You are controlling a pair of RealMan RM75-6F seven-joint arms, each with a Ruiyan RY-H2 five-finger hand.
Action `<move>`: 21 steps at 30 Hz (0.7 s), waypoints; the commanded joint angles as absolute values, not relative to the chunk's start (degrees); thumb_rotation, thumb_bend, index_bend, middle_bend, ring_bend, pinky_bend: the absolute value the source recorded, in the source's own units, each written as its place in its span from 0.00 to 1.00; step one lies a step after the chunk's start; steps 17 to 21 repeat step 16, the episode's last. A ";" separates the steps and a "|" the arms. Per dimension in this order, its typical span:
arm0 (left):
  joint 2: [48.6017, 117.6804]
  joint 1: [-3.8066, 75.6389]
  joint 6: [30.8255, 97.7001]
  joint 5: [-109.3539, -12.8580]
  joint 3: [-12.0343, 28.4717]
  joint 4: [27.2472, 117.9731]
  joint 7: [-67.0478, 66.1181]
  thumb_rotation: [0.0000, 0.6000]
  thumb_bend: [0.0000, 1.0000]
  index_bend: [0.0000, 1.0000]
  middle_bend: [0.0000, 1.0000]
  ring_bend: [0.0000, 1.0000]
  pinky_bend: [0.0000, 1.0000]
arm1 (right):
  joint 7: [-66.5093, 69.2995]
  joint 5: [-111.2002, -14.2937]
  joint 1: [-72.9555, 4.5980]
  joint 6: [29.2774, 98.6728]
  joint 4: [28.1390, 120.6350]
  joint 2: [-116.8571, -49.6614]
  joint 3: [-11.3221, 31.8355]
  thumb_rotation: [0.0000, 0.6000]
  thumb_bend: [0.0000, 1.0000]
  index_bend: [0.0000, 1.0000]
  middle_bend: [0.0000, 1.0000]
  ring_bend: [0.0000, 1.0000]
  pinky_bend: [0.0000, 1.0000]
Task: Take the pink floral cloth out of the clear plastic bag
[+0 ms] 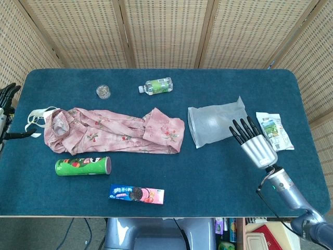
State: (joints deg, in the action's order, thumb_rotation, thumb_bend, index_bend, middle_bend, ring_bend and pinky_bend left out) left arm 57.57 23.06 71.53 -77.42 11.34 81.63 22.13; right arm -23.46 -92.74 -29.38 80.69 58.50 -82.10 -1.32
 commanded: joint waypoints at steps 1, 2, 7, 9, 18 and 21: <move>58.28 16.72 81.42 -79.73 9.25 87.71 16.06 1.00 0.11 0.00 0.00 0.00 0.00 | -20.33 -89.97 -23.42 87.40 69.65 -77.54 0.37 1.00 0.00 0.00 0.00 0.00 0.00; 58.90 15.66 83.17 -79.98 8.84 88.56 14.61 1.00 0.11 0.00 0.00 0.00 0.00 | -19.81 -89.68 -22.52 88.32 71.52 -76.98 0.49 1.00 0.00 0.00 0.00 0.00 0.00; 62.29 10.35 89.67 -81.43 5.30 92.23 7.27 1.00 0.11 0.00 0.00 0.00 0.00 | -16.54 -88.10 -17.57 92.79 80.21 -75.01 0.12 1.00 0.00 0.00 0.00 0.00 0.00; 64.10 8.61 91.52 -81.71 4.20 92.87 4.69 1.00 0.11 0.00 0.00 0.00 0.00 | -15.03 -87.89 -15.86 93.65 82.91 -74.33 -0.42 1.00 0.00 0.00 0.00 0.00 0.00; 67.72 5.35 94.64 -83.98 1.56 92.47 0.75 1.00 0.11 0.00 0.00 0.00 0.00 | -12.66 -87.67 -11.96 95.34 85.37 -74.18 -1.69 1.00 0.00 0.00 0.00 0.00 0.00; 67.72 5.35 94.64 -83.98 1.56 92.47 0.75 1.00 0.11 0.00 0.00 0.00 0.00 | -12.66 -87.67 -11.96 95.34 85.37 -74.18 -1.69 1.00 0.00 0.00 0.00 0.00 0.00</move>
